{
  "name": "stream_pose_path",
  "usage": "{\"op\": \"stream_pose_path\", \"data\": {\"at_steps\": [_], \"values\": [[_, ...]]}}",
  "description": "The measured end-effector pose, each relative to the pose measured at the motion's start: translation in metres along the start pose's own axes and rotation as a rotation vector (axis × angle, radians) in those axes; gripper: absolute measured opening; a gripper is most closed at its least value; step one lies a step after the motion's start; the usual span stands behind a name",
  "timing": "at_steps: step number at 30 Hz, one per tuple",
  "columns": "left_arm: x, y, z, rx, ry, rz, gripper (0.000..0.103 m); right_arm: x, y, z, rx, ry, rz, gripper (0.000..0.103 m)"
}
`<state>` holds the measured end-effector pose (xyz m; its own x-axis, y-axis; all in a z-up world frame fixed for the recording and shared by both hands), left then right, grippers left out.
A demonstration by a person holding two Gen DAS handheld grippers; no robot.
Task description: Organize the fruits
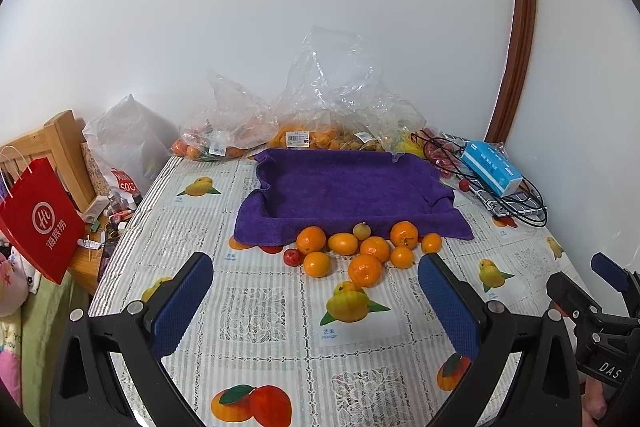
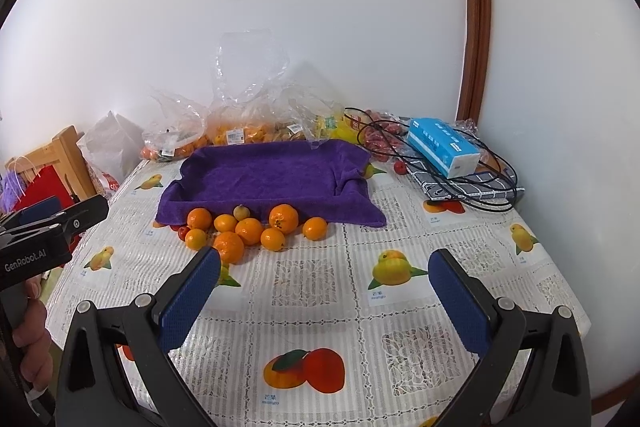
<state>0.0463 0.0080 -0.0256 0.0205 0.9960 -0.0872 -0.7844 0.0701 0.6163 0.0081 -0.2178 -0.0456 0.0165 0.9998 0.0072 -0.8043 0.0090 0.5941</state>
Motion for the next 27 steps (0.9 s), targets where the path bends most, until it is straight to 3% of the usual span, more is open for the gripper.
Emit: {"op": "stream_pose_path", "data": {"at_steps": [16, 27], "values": [[0.006, -0.008, -0.007, 0.003, -0.006, -0.001, 0.103, 0.004, -0.010, 0.002, 0.011, 0.005, -0.009, 0.102], [0.018, -0.029, -0.004, 0.001, 0.005, 0.047, 0.103, 0.003, -0.032, 0.010, 0.015, 0.035, -0.028, 0.102]]}}
Point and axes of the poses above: each gripper's, at about its wrist camera, not at the fingertips, and y roughly against the way its jaws point, x to its left, z to its top, the point moved 7 cm from there along -y, roughly the way its jaws point, and after that the axes turned 4 degrees about -z, right-handed, at the moved point
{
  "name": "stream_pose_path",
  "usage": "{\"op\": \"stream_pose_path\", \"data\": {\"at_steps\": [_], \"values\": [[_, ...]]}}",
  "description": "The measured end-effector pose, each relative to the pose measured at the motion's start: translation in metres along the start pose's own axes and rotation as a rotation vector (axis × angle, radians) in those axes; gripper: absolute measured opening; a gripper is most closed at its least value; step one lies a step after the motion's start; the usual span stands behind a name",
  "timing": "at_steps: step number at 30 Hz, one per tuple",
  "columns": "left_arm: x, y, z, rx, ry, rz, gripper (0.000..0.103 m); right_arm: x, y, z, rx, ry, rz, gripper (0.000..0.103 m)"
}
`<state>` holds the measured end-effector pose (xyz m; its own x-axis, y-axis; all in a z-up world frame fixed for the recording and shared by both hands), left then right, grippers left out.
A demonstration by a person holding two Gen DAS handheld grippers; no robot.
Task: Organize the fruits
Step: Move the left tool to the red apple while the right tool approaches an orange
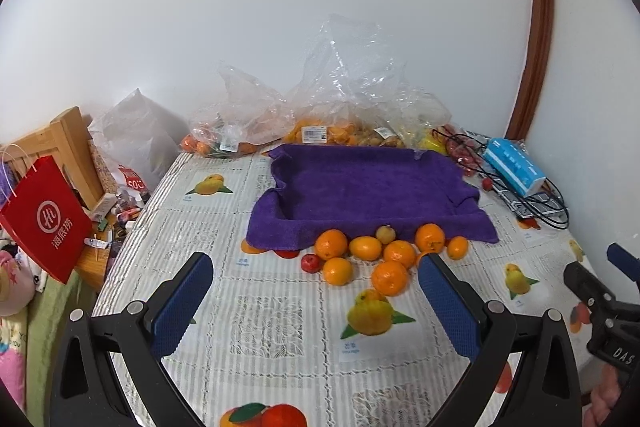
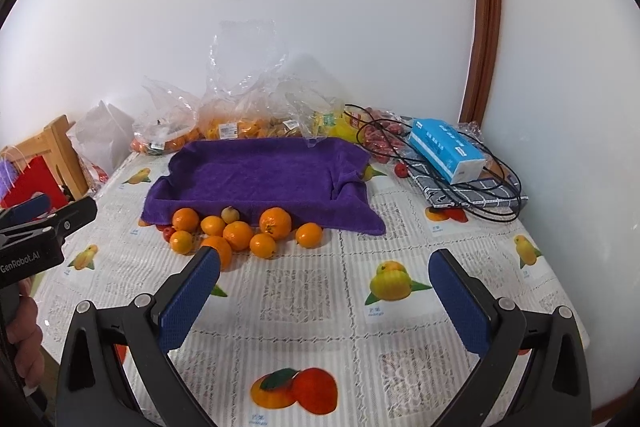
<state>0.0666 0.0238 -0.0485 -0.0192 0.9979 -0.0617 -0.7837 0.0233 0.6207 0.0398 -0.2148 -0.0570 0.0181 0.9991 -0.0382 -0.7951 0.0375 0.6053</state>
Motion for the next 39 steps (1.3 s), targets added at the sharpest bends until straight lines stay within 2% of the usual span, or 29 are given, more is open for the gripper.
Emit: {"op": "stream_pose_path", "data": {"at_steps": [6, 11, 16, 20, 24, 27, 33, 35, 37, 39], "values": [[0.005, -0.015, 0.001, 0.002, 0.000, -0.016, 0.103, -0.003, -0.021, 0.004, 0.039, 0.010, -0.006, 0.102], [0.008, -0.035, 0.001, 0.021, 0.016, -0.025, 0.103, 0.000, -0.038, 0.002, 0.015, 0.024, 0.002, 0.102], [0.014, -0.065, -0.007, 0.082, 0.001, 0.001, 0.103, 0.009, -0.063, -0.003, 0.022, 0.050, 0.060, 0.102], [0.022, -0.087, -0.016, 0.133, -0.006, 0.007, 0.102, 0.015, -0.084, -0.001, 0.051, 0.110, 0.026, 0.101], [0.022, -0.099, -0.019, 0.149, -0.025, 0.003, 0.101, 0.020, -0.098, 0.002, 0.080, 0.143, 0.048, 0.099], [0.021, -0.110, -0.021, 0.155, -0.020, -0.006, 0.101, 0.018, -0.106, 0.001, 0.049, 0.139, 0.031, 0.099], [0.025, -0.133, -0.027, 0.187, -0.004, -0.026, 0.100, 0.010, -0.139, -0.008, 0.046, 0.026, 0.122, 0.089], [0.029, -0.137, -0.027, 0.184, -0.008, -0.016, 0.099, 0.007, -0.158, -0.011, 0.091, 0.014, 0.109, 0.075], [0.033, -0.141, -0.027, 0.180, -0.011, -0.017, 0.099, 0.007, -0.176, -0.013, 0.151, 0.026, 0.115, 0.065], [0.035, -0.146, -0.027, 0.182, -0.016, -0.018, 0.097, 0.009, -0.186, -0.016, 0.175, 0.023, 0.126, 0.063]]}}
Point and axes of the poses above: each gripper's, at about its wrist camera, not at the fingertips, and y roughly against the way its jaws point, x to its left, z to its top, the point moved 7 cm from there along -y, roughly the way its jaws point, and after that the axes turned 4 degrees about -z, right-handed, at the moved point
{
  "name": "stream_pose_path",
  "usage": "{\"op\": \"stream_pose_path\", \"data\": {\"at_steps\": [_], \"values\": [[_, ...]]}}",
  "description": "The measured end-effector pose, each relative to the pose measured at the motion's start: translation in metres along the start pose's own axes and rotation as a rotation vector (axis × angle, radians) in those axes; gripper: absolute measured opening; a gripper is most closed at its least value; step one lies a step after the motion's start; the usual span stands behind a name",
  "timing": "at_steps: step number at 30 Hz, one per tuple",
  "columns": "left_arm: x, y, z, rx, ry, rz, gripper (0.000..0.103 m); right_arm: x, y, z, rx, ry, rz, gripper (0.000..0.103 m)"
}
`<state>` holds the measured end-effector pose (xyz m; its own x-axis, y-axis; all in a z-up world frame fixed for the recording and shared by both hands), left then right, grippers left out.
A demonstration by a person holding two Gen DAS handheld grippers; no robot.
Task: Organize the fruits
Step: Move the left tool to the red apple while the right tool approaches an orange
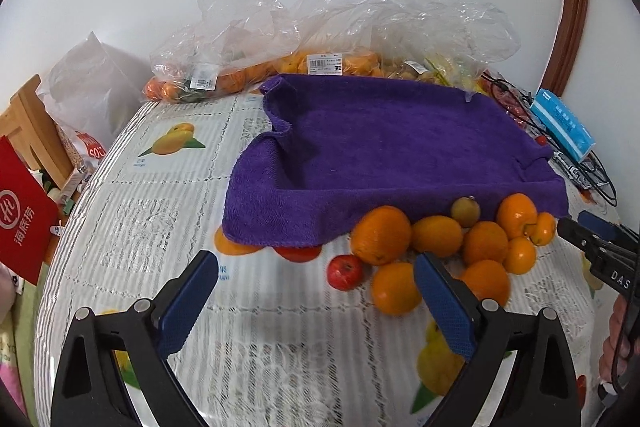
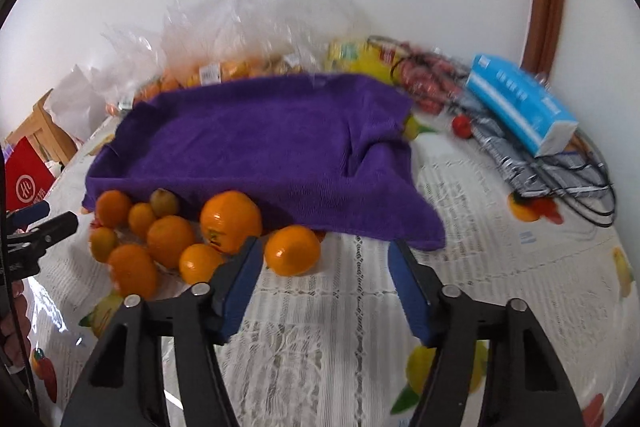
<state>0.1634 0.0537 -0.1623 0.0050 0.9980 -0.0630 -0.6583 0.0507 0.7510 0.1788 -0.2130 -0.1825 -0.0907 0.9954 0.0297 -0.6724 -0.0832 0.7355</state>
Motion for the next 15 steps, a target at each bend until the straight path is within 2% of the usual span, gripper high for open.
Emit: {"op": "stream_pose_path", "data": {"at_steps": [2, 7, 10, 15], "values": [[0.001, -0.006, 0.001, 0.006, -0.009, -0.005, 0.094, 0.004, -0.008, 0.000, 0.012, 0.005, 0.022, 0.059], [0.003, -0.016, 0.000, 0.016, -0.016, -0.031, 0.084, 0.010, -0.018, 0.000, 0.011, 0.054, 0.002, 0.058], [0.004, -0.020, -0.001, 0.019, -0.008, -0.058, 0.079, 0.014, -0.024, 0.000, 0.026, 0.060, 0.030, 0.057], [0.010, -0.025, -0.004, 0.045, 0.005, -0.095, 0.066, 0.020, -0.035, -0.002, 0.053, 0.116, -0.010, 0.053]]}}
Point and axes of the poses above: each gripper's, at about its wrist camera, not at the fingertips, and y roughly against the way its jaws point, x to its left, z to its top, the point moved 7 cm from there along -y, roughly the way its jaws point, and after that the axes turned 4 degrees about -z, right-handed, at the moved point
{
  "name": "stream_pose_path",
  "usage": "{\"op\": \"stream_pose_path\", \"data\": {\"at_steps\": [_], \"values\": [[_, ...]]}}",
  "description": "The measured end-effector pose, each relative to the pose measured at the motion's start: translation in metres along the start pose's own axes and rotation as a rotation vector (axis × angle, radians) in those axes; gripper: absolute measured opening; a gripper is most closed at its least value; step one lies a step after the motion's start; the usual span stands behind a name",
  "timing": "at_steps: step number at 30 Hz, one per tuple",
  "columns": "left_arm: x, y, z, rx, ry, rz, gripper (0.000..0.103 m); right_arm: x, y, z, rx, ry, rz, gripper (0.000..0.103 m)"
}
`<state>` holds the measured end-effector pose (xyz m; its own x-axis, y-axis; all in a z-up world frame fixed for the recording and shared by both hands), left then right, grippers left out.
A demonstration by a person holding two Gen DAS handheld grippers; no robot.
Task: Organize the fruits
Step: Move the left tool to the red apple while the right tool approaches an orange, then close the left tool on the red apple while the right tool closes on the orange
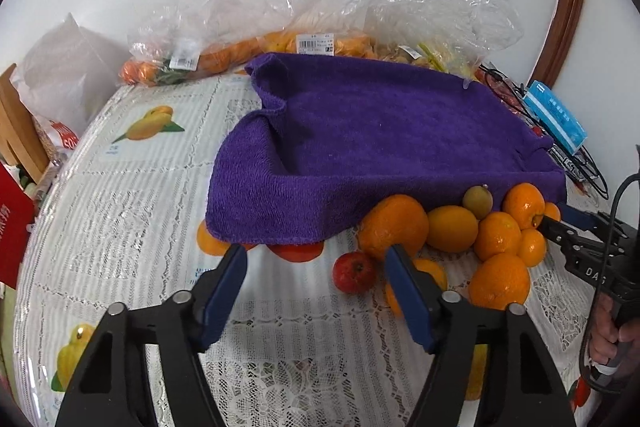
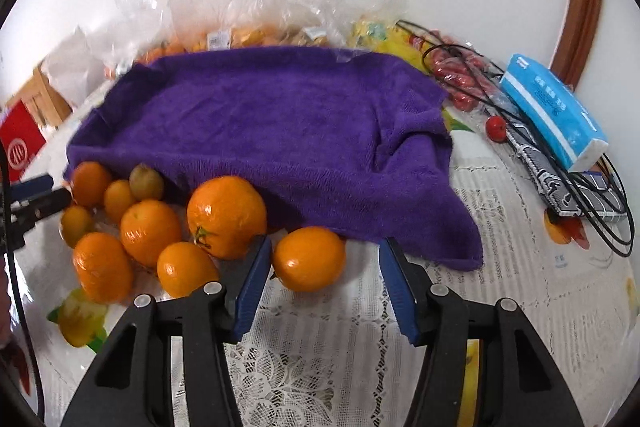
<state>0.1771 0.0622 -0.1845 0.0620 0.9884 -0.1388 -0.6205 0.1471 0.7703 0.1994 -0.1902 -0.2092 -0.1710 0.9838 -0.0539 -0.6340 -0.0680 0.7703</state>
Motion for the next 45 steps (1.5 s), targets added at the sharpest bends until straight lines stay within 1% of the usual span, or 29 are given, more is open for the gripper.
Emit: {"op": "stream_pose_path", "data": {"at_steps": [1, 2, 4, 6, 13, 15, 17, 21, 22, 23, 25, 28, 29, 30, 34, 36, 37, 45], "values": [[0.002, -0.001, -0.001, 0.005, 0.007, -0.012, 0.065, 0.001, -0.001, -0.001, 0.004, 0.005, 0.011, 0.049], [0.004, -0.003, -0.002, 0.011, 0.014, -0.019, 0.060, 0.003, -0.001, -0.003, 0.010, 0.008, 0.022, 0.043], [0.005, -0.004, -0.004, 0.016, 0.030, -0.054, 0.059, 0.004, -0.001, -0.004, 0.014, 0.012, 0.040, 0.037], [0.004, -0.005, -0.004, 0.017, 0.036, -0.075, 0.055, 0.005, -0.001, -0.005, 0.011, 0.012, 0.039, 0.037], [-0.004, -0.004, -0.011, 0.039, 0.000, -0.117, 0.052, 0.006, 0.003, -0.007, -0.005, 0.003, 0.054, 0.037], [-0.009, -0.006, -0.014, 0.056, -0.035, -0.107, 0.051, 0.006, 0.004, -0.007, -0.007, 0.006, 0.051, 0.037], [-0.014, -0.007, -0.014, 0.046, -0.063, -0.081, 0.051, 0.007, 0.005, -0.007, -0.007, 0.010, 0.050, 0.037], [-0.019, -0.010, -0.014, 0.049, -0.085, -0.070, 0.049, 0.007, 0.006, -0.007, -0.011, 0.010, 0.056, 0.037], [-0.021, -0.011, -0.014, 0.047, -0.103, -0.054, 0.048, 0.007, 0.007, -0.007, -0.014, 0.008, 0.058, 0.037], [-0.024, -0.012, -0.013, 0.049, -0.115, -0.044, 0.042, 0.007, 0.008, -0.007, -0.017, 0.005, 0.059, 0.037], [-0.026, -0.014, -0.012, 0.049, -0.123, -0.027, 0.037, 0.006, 0.009, -0.007, -0.022, -0.002, 0.062, 0.037], [-0.026, -0.015, -0.011, 0.048, -0.124, -0.028, 0.034, 0.004, 0.010, -0.008, -0.023, -0.015, 0.065, 0.037], [-0.027, -0.015, -0.012, 0.048, -0.128, -0.031, 0.031, 0.005, 0.010, -0.008, -0.024, -0.016, 0.064, 0.037], [-0.029, -0.015, -0.012, 0.049, -0.133, -0.032, 0.030, 0.005, 0.010, -0.008, -0.024, -0.014, 0.062, 0.037], [-0.033, -0.016, -0.012, 0.051, -0.157, -0.033, 0.030, 0.002, 0.008, -0.009, -0.017, -0.019, 0.054, 0.037], [-0.035, -0.016, -0.012, 0.051, -0.162, -0.040, 0.025, 0.001, 0.008, -0.008, -0.014, -0.029, 0.051, 0.037], [-0.036, -0.016, -0.012, 0.050, -0.164, -0.043, 0.024, 0.000, 0.008, -0.008, -0.015, -0.035, 0.051, 0.037], [-0.035, -0.015, -0.013, 0.048, -0.149, -0.061, 0.024, 0.000, 0.007, -0.008, -0.014, -0.035, 0.056, 0.037]]}}
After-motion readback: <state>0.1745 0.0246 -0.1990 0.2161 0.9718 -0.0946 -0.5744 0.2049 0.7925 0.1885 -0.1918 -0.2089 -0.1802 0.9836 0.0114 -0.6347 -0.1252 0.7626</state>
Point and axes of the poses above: each gripper's, at about its wrist camera, not at the fingertips, and y roughly against the way its jaws point, x to its left, z to its top, the point moved 7 cm from there along -y, roughly the way its jaws point, and after that the axes turned 4 degrees about -z, right-handed, at the moved point
